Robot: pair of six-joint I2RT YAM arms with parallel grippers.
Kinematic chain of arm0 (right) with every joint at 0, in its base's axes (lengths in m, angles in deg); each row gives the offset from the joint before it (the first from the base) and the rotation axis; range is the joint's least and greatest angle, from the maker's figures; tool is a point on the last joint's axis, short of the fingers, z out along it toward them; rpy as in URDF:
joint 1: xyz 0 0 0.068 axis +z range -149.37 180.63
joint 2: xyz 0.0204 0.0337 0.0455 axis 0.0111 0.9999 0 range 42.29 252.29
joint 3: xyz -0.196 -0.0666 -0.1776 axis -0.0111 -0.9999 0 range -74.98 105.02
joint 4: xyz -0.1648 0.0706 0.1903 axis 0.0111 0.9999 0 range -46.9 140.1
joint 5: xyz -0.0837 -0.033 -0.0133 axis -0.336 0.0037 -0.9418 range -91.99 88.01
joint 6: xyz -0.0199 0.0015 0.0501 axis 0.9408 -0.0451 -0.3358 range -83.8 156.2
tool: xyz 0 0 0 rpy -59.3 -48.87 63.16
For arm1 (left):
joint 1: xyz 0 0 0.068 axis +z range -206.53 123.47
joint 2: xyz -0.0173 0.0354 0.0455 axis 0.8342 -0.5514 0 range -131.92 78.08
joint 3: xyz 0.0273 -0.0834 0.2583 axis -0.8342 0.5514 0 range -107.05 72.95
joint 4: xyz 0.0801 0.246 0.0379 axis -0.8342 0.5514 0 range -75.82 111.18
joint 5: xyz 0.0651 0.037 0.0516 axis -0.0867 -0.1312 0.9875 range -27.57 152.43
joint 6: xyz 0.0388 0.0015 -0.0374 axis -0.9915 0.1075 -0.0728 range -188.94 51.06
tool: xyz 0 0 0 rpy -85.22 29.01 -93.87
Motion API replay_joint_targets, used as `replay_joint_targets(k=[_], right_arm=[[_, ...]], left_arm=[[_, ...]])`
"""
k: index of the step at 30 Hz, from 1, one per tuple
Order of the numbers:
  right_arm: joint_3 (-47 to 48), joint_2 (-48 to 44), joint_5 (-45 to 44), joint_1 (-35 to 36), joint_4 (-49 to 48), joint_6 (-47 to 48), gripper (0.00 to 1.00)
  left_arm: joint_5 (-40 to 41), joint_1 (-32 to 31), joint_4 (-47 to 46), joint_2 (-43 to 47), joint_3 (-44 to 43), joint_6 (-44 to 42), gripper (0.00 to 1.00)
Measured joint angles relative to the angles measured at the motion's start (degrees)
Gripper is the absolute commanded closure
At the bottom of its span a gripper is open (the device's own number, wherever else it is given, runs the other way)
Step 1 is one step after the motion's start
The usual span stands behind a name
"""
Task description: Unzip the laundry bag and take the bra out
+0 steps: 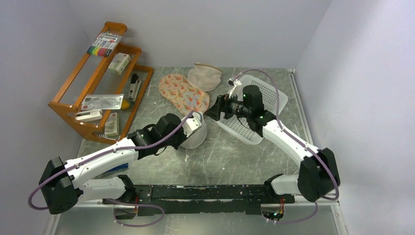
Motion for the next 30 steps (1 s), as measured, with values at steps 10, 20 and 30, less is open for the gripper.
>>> replay_joint_targets(k=[10, 20, 30], right_arm=[[-12.0, -11.0, -13.0, 8.8, -6.9, 8.2, 0.3], [-16.6, -9.4, -27.5, 26.1, -16.2, 10.9, 0.37], [-16.7, -4.6, -42.6, 34.9, -23.6, 11.7, 0.6]], left_arm=[[-2.8, 3.7, -0.3, 2.2, 0.0, 4.3, 0.93], [-7.9, 7.6, -0.2, 0.4, -1.5, 6.4, 0.93], [-10.4, 8.8, 0.3, -1.3, -2.7, 6.9, 0.93]])
